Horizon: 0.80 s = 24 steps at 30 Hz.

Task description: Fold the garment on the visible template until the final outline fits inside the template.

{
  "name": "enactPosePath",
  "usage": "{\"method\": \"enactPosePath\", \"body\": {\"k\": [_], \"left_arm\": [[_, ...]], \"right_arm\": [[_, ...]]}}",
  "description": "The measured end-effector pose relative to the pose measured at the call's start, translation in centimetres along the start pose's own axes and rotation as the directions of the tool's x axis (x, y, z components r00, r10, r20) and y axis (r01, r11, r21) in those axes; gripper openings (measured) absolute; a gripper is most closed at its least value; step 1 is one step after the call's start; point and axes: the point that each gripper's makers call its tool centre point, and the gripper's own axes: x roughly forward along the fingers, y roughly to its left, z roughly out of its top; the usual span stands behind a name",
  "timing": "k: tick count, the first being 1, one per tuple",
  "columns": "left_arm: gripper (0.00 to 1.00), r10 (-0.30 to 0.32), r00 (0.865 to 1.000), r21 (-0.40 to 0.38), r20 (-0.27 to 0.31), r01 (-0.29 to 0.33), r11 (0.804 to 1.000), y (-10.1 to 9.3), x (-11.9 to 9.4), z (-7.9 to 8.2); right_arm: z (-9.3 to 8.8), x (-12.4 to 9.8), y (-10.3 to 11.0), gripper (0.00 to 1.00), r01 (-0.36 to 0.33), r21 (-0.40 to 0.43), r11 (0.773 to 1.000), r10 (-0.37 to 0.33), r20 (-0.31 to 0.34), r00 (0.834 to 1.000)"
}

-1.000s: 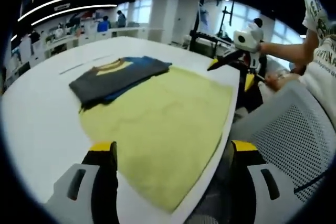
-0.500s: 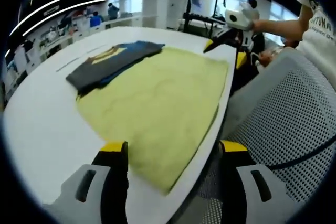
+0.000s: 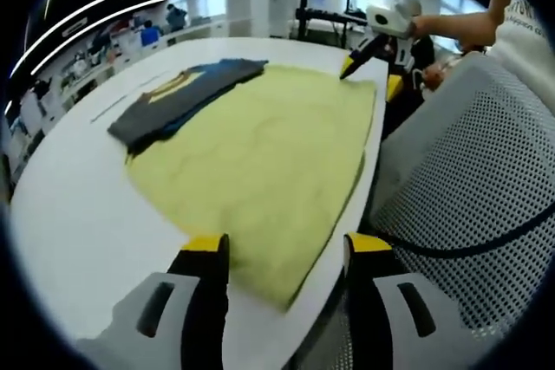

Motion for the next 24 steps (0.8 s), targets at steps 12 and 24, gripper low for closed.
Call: {"method": "enactPosePath", "body": {"k": [12, 24], "left_arm": [[0.37, 0.011, 0.999, 0.091, -0.037, -0.008, 0.996, 0.1, 0.1, -0.3], [0.21, 0.004, 0.996, 0.107, -0.093, 0.006, 0.994, 0.0, 0.1, -0.3]], "right_arm": [[-1.1, -0.1, -0.6, 0.48, 0.029, -0.071, 0.997, -0.033, -0.062, 0.998], [-1.2, 0.0, -0.8, 0.33, 0.017, -0.087, 0.996, -0.024, -0.083, 0.996]]}}
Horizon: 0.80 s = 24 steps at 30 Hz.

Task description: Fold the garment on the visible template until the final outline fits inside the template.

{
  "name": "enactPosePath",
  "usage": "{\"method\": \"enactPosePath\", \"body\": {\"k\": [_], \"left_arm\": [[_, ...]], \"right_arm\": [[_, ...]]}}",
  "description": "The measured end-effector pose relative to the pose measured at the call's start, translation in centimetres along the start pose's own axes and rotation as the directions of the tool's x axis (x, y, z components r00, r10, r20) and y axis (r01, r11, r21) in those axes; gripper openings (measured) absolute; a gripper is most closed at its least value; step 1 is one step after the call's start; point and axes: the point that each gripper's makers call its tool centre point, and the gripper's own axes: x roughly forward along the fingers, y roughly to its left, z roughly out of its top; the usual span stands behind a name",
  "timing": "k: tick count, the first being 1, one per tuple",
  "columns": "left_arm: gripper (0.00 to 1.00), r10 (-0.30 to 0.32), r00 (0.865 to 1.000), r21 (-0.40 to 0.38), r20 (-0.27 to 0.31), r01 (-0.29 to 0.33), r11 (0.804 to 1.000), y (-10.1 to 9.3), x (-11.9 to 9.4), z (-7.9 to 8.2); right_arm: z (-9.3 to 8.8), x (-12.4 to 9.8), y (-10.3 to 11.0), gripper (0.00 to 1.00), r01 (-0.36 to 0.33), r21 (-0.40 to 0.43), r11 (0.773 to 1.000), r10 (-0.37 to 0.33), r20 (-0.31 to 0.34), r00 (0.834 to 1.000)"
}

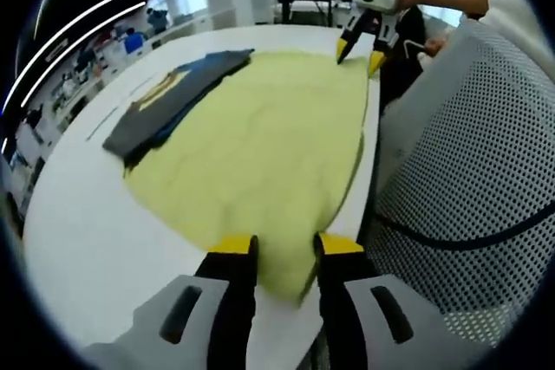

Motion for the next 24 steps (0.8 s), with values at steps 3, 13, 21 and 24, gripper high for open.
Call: {"method": "enactPosePath", "body": {"k": [3, 13, 21, 24], "left_arm": [[0.20, 0.000, 0.999, -0.028, -0.034, 0.000, 1.000, 0.0, 0.1, 0.0], [0.10, -0.029, 0.994, 0.005, -0.104, 0.030, 1.000, -0.2, 0.3, -0.3], [0.03, -0.003, 0.995, -0.043, -0.102, -0.002, 0.999, 0.5, 0.4, -0.5], [0.02, 0.004, 0.994, -0.028, -0.110, -0.007, 1.000, 0.5, 0.4, -0.5]], "right_arm": [[0.0, 0.0, -0.1, 0.31, -0.001, -0.004, 1.000, 0.001, -0.010, 1.000], [0.0, 0.0, -0.3, 0.15, -0.002, -0.031, 1.000, 0.000, -0.056, 0.998], [-0.1, 0.0, -1.0, 0.01, 0.025, -0.044, 0.999, -0.028, -0.077, 0.997], [-0.1, 0.0, -1.1, 0.00, 0.022, -0.046, 0.999, -0.025, -0.085, 0.996]]}}
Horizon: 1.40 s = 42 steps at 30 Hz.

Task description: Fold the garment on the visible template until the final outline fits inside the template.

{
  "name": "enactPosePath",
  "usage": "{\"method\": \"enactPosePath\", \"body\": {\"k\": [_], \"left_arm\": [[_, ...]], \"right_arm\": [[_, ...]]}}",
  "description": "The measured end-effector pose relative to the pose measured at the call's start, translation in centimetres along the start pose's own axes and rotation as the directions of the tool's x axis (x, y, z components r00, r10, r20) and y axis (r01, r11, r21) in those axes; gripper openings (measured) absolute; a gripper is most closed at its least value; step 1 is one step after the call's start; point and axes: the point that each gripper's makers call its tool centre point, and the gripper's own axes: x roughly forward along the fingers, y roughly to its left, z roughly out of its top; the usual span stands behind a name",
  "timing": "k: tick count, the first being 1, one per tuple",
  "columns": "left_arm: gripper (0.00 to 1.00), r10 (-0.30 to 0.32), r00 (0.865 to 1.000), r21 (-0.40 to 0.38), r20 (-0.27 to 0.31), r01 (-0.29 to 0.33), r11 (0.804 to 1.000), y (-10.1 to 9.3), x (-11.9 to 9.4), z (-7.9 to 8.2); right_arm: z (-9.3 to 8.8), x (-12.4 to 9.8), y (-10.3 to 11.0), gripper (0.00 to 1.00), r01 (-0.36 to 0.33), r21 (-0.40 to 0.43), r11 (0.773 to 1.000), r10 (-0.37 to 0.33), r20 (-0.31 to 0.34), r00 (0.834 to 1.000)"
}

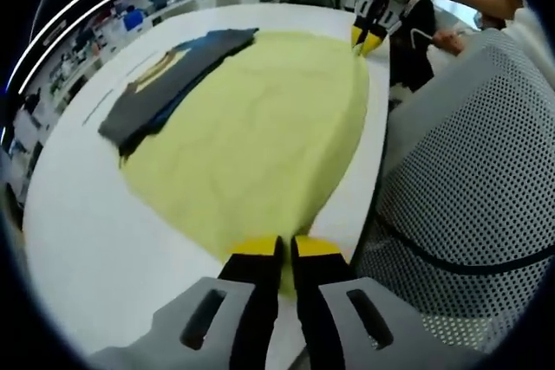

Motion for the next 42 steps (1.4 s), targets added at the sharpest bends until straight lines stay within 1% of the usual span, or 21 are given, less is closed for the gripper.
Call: {"method": "enactPosePath", "body": {"k": [3, 7, 12, 19, 25, 30, 35, 40, 42], "left_arm": [[0.02, 0.005, 1.000, 0.010, -0.004, -0.005, 1.000, 0.1, -0.1, 0.1], [0.01, 0.000, 1.000, -0.005, -0.001, 0.000, 1.000, 0.2, -0.5, 0.3], [0.01, 0.001, 1.000, -0.028, 0.003, 0.000, 1.000, 0.4, -1.2, 0.8], [0.01, 0.024, 0.999, -0.050, 0.023, -0.023, 0.998, 1.0, -2.6, 1.7], [0.01, 0.034, 0.999, -0.040, -0.005, -0.035, 0.999, 1.0, -3.3, 2.0], [0.01, 0.030, 1.000, -0.056, -0.008, -0.030, 0.998, 0.8, -4.0, 2.4], [0.02, 0.022, 1.000, -0.050, -0.014, -0.022, 0.999, 0.4, -4.5, 2.3], [0.02, 0.008, 1.000, -0.067, -0.017, -0.009, 0.998, 0.0, -4.9, 2.1], [0.02, -0.002, 1.000, -0.081, -0.030, 0.000, 0.997, -0.3, -5.1, 1.9]], "right_arm": [[0.0, 0.0, 0.0, 0.00, -0.004, 0.009, 1.000, 0.004, 0.001, 1.000], [0.0, -0.4, 0.0, 0.00, 0.001, 0.015, 1.000, -0.001, 0.005, 1.000], [0.6, -1.3, -0.1, 0.00, -0.001, 0.051, 0.999, -0.001, 0.040, 0.999], [1.7, -2.6, -0.4, 0.00, 0.019, 0.057, 0.998, -0.023, 0.074, 0.997], [2.5, -3.4, -0.3, 0.00, 0.018, 0.048, 0.999, -0.022, 0.086, 0.996], [2.6, -4.0, -0.1, 0.00, 0.007, 0.048, 0.999, -0.011, 0.084, 0.996], [3.0, -4.7, 0.4, 0.00, -0.004, 0.037, 0.999, 0.000, 0.094, 0.996], [3.4, -5.3, 0.9, 0.00, -0.017, 0.030, 0.999, 0.014, 0.094, 0.995], [3.5, -5.4, 1.1, 0.00, -0.024, 0.026, 0.999, 0.021, 0.091, 0.996]]}}
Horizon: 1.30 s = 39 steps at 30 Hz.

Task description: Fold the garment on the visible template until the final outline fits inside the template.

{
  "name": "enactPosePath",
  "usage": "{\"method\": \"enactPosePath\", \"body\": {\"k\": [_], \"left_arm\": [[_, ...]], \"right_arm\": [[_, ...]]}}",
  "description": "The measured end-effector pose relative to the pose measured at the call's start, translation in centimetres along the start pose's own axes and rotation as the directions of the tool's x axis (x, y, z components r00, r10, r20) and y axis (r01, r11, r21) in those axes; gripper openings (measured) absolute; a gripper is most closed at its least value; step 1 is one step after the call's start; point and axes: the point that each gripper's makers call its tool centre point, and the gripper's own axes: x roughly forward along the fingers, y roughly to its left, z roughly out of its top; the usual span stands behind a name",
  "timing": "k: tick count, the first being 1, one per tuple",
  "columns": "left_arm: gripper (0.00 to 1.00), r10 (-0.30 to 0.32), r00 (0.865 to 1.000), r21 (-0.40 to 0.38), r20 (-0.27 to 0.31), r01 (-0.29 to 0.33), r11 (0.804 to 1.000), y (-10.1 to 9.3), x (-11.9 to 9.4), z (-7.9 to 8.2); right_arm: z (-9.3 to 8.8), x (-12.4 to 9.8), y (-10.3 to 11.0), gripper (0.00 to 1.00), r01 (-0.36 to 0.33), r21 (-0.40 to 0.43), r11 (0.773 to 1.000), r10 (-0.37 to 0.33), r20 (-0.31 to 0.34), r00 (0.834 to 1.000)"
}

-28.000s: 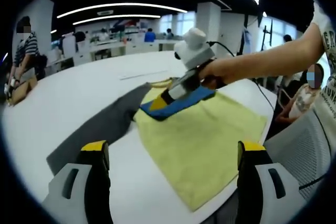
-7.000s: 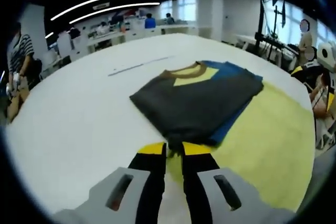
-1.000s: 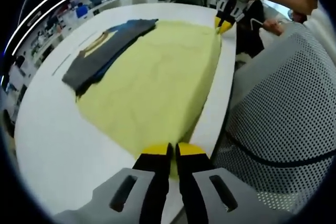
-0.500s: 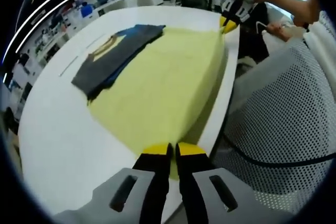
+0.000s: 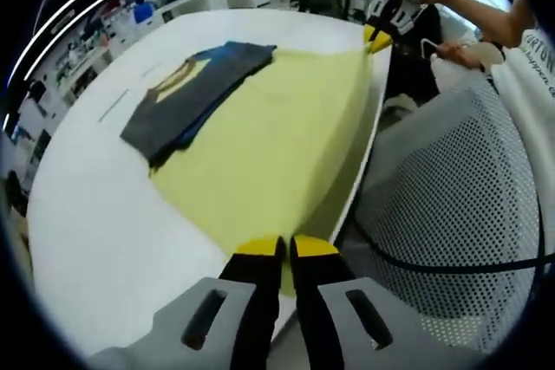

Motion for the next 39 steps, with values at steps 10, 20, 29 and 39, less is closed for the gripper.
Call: {"method": "enactPosePath", "body": {"k": [10, 20, 29, 39], "left_arm": [[0.01, -0.008, 1.000, 0.011, -0.027, 0.008, 1.000, -0.4, -1.0, 0.1], [0.00, -0.021, 0.998, 0.014, -0.058, 0.022, 1.000, -0.9, -2.1, 0.2], [0.00, -0.027, 0.997, 0.003, -0.068, 0.027, 1.000, -1.2, -2.7, 0.4], [0.00, -0.023, 0.997, 0.009, -0.074, 0.024, 1.000, -1.3, -3.6, 0.8]], "right_arm": [[0.7, -1.0, 0.5, 0.00, 0.000, -0.021, 1.000, 0.000, -0.008, 1.000], [1.1, -2.0, 0.9, 0.00, -0.002, -0.031, 1.000, 0.001, -0.017, 1.000], [1.6, -2.9, 1.2, 0.00, -0.008, -0.034, 0.999, 0.007, -0.022, 1.000], [1.7, -3.3, 2.0, 0.00, -0.036, -0.041, 0.999, 0.034, -0.048, 0.998]]}}
